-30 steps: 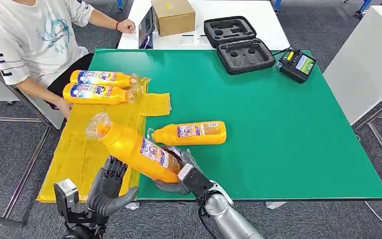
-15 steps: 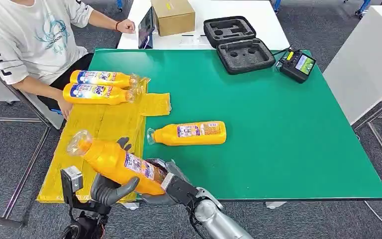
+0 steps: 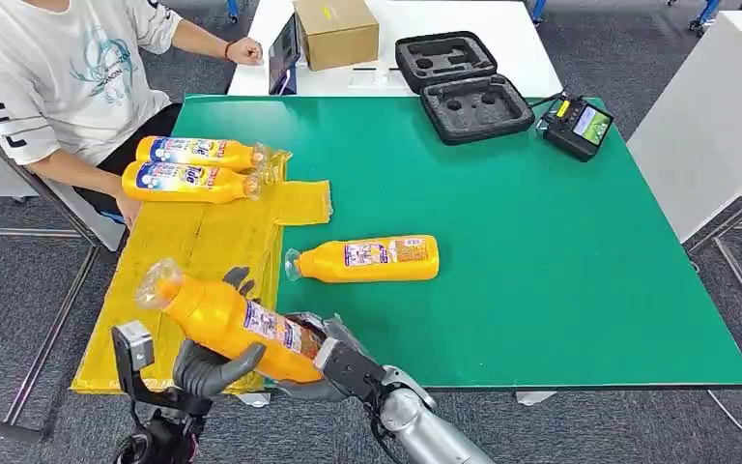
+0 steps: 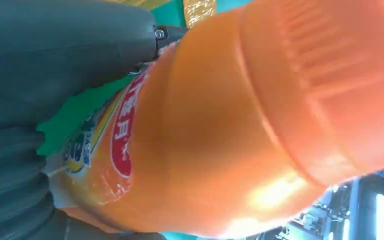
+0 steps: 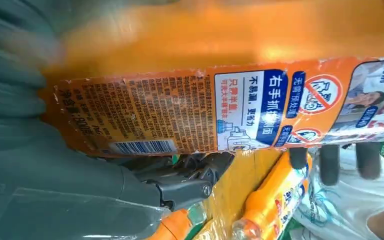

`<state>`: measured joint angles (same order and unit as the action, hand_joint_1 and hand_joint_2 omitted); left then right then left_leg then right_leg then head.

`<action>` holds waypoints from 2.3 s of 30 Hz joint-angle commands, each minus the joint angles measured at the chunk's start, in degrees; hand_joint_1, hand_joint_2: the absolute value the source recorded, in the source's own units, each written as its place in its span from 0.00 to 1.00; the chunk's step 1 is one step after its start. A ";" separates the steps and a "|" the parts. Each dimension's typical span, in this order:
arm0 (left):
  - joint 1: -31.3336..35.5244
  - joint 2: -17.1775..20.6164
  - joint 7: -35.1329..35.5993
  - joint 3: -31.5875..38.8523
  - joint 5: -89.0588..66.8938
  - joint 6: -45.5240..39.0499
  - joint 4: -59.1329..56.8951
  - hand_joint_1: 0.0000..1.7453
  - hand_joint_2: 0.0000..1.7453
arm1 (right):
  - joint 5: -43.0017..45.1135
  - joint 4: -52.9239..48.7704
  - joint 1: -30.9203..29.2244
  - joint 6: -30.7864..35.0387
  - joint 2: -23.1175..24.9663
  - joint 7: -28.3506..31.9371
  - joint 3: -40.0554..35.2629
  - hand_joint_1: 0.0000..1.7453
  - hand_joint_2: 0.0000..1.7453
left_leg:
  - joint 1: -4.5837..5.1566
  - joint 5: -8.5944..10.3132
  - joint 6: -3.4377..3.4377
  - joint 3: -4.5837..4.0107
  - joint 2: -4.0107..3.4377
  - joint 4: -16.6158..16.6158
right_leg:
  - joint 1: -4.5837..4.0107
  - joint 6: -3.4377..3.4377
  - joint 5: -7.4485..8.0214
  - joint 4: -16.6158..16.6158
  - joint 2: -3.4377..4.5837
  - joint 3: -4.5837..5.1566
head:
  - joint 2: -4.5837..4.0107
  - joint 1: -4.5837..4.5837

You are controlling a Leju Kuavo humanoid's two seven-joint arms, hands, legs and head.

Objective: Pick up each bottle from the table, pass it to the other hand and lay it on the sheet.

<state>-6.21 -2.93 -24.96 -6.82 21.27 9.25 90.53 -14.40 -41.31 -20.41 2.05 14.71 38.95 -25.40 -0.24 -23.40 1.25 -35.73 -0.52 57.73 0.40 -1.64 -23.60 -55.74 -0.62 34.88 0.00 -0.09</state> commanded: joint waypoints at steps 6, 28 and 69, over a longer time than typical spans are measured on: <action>0.29 0.06 -1.12 1.49 0.51 -0.17 1.41 1.00 1.00 | -0.35 3.60 -2.41 -0.22 -1.70 -0.62 -1.76 1.00 1.00 | -0.02 -0.06 -0.04 0.19 0.08 -0.04 | -0.01 0.03 -0.07 0.04 -0.03 -0.21 | 0.00 0.00; 1.09 -0.16 -4.46 4.16 -6.09 -7.18 2.75 1.00 1.00 | 1.98 -9.04 0.81 5.15 -1.91 0.83 0.77 0.00 0.00 | -0.02 -0.06 -0.04 0.13 0.12 -0.01 | -0.01 0.03 -0.09 0.00 -0.06 -0.15 | 0.00 0.00; 42.51 17.53 5.47 -9.31 -77.28 -16.20 -43.30 1.00 1.00 | 10.62 -30.36 9.11 2.70 -3.08 1.05 1.17 0.00 1.00 | -0.06 0.04 -0.06 0.21 0.17 -0.02 | -0.04 0.04 -0.03 0.00 -0.10 -0.24 | 0.00 0.00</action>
<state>27.06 11.87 -21.18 -5.97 -52.83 -13.57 61.59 -4.09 -77.05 -9.33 6.71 11.89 40.09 -23.61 -0.25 -23.30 1.26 -35.72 -0.55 57.74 0.40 -1.65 -23.52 -55.78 -0.61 34.88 0.00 -0.09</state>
